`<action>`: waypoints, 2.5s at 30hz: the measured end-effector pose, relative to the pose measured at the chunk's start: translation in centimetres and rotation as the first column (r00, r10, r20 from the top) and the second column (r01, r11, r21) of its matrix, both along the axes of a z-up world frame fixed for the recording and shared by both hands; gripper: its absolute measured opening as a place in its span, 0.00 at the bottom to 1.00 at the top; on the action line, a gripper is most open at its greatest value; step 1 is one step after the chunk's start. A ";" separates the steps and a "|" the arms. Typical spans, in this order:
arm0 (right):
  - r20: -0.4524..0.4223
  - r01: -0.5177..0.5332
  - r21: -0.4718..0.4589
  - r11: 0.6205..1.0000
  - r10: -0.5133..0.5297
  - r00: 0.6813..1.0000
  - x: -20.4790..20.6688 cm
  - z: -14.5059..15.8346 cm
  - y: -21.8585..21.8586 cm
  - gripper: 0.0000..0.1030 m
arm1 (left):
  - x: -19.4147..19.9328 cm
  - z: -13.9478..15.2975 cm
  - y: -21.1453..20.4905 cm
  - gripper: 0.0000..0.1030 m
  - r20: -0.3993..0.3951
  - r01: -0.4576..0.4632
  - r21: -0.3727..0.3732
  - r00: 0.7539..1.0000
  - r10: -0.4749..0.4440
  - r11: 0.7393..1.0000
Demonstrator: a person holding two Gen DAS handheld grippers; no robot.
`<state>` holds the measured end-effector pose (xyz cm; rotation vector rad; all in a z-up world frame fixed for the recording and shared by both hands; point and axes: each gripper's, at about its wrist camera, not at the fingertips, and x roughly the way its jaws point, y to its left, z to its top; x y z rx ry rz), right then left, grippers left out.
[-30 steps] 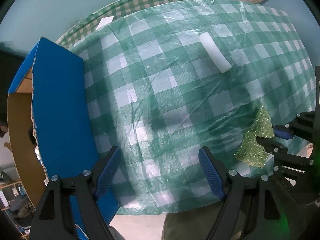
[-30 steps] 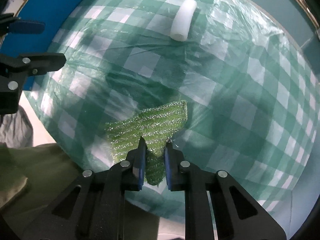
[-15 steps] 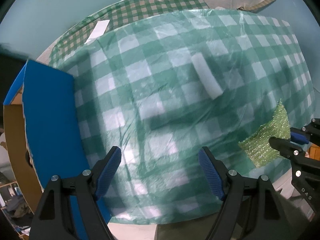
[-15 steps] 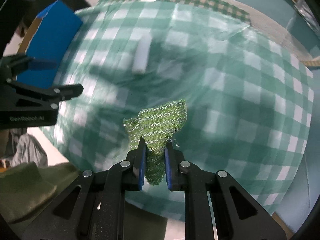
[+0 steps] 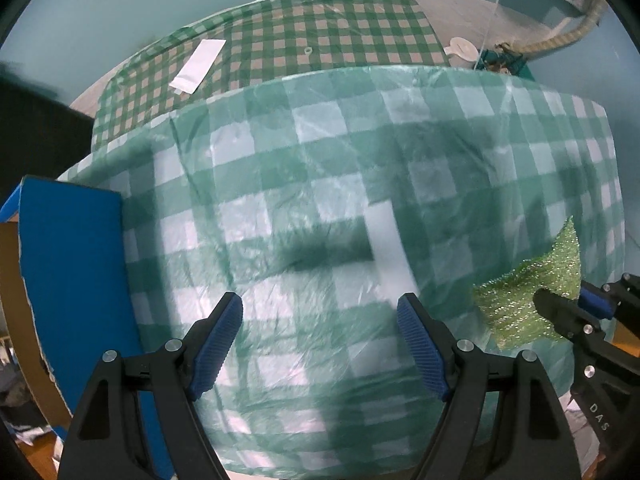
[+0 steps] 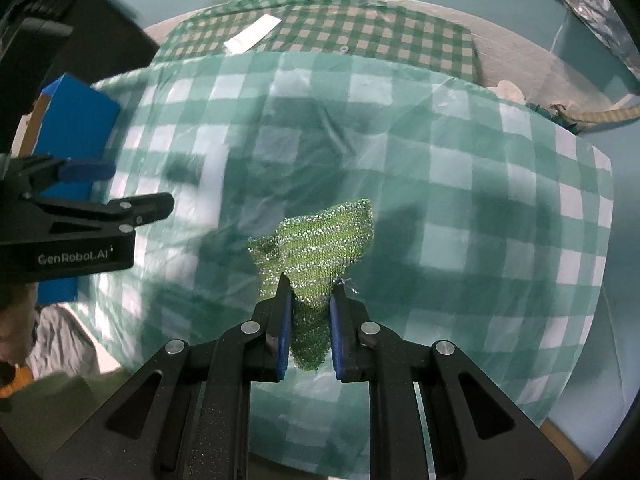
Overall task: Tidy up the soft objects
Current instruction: 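Lower the left tool onto the white foam tube and grasp it while the right tool holds the scrubber, then lift and carry the foam tube and scrubber over the box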
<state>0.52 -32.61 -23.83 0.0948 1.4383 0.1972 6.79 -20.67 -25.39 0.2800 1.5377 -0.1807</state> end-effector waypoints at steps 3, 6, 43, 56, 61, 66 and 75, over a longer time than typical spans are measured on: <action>-0.001 0.005 0.006 1.000 -0.005 1.000 0.9 -0.2 -0.6 0.15 | 0.7 -0.2 -0.6 0.78 -0.011 -0.021 -0.008 1.000 0.021 1.000; -0.001 0.001 0.015 1.000 -0.001 1.000 1.7 -0.2 -0.9 0.15 | 1.3 -0.8 -1.1 0.78 -0.027 -0.046 -0.007 0.999 0.046 0.999; 0.011 -0.002 0.020 1.000 0.002 1.000 2.9 1.2 -0.9 0.15 | 1.1 -1.7 -1.1 0.12 -0.076 -0.069 -0.086 0.995 0.062 0.994; 0.036 -0.031 -0.017 0.999 0.031 0.999 2.3 4.8 1.0 0.15 | -0.9 3.5 2.0 0.12 0.015 0.006 -0.058 1.000 -0.005 0.998; 0.052 -0.047 -0.030 0.998 0.048 0.997 2.0 6.6 2.1 0.15 | -1.8 5.8 3.3 0.12 0.065 0.022 -0.057 0.998 -0.018 0.998; 0.059 -0.060 -0.037 0.998 0.062 0.996 1.8 7.8 3.3 0.15 | -2.4 7.3 4.6 0.12 0.085 0.006 -0.068 0.996 0.000 0.998; 0.072 -0.086 -0.040 0.996 0.088 0.994 1.5 9.8 5.9 0.15 | -3.8 9.9 6.2 0.12 0.139 -0.002 -0.057 0.990 0.010 0.998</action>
